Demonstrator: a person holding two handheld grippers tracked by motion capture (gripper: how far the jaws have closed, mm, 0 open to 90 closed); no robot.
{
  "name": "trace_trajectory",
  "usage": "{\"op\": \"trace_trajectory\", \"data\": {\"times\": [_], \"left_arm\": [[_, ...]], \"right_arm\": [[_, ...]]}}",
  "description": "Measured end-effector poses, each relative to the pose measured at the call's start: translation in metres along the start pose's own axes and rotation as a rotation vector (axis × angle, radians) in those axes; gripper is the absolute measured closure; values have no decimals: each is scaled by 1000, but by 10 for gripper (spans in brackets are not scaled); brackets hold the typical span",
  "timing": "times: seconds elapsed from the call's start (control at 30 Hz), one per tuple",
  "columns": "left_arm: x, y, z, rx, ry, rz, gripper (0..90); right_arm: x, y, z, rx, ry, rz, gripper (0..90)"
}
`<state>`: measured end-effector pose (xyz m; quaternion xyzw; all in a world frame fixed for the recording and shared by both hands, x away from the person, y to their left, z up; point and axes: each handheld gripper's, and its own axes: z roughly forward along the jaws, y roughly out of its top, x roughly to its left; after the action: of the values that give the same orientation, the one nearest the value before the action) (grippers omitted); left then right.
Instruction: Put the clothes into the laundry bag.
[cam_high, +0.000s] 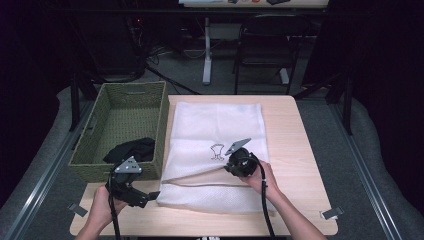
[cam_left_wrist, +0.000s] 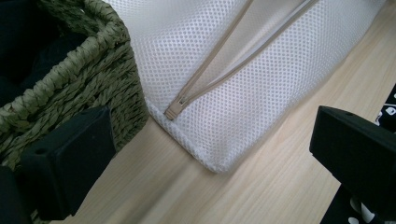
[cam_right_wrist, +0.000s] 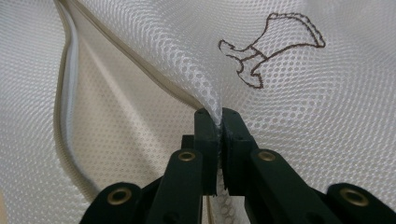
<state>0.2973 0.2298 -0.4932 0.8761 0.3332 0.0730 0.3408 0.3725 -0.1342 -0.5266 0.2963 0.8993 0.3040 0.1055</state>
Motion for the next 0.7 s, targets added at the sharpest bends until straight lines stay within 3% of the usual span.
{"op": "trace_trajectory", "data": {"times": [0.13,0.27,0.37,0.5,0.6,0.63,0.7], "left_arm": [[-4,3,-3,-9,-24,37,3],[-5,6,-5,13,-39,68,3],[-3,9,-10,-14,-59,58,3],[1,12,-15,-13,-61,62,0],[5,16,-20,-48,-102,73,0],[8,17,-22,-51,-134,79,0],[10,21,-27,-44,-110,99,0]], "right_arm": [[0,1,-6,-25,4,-8,868],[1,1,-7,-29,8,-8,868],[2,2,-7,-29,11,-10,869],[2,2,-9,-28,14,-13,869],[1,3,-10,-33,14,-19,869],[1,3,-10,-36,14,-18,870],[0,3,-9,-35,21,-12,870]]}}
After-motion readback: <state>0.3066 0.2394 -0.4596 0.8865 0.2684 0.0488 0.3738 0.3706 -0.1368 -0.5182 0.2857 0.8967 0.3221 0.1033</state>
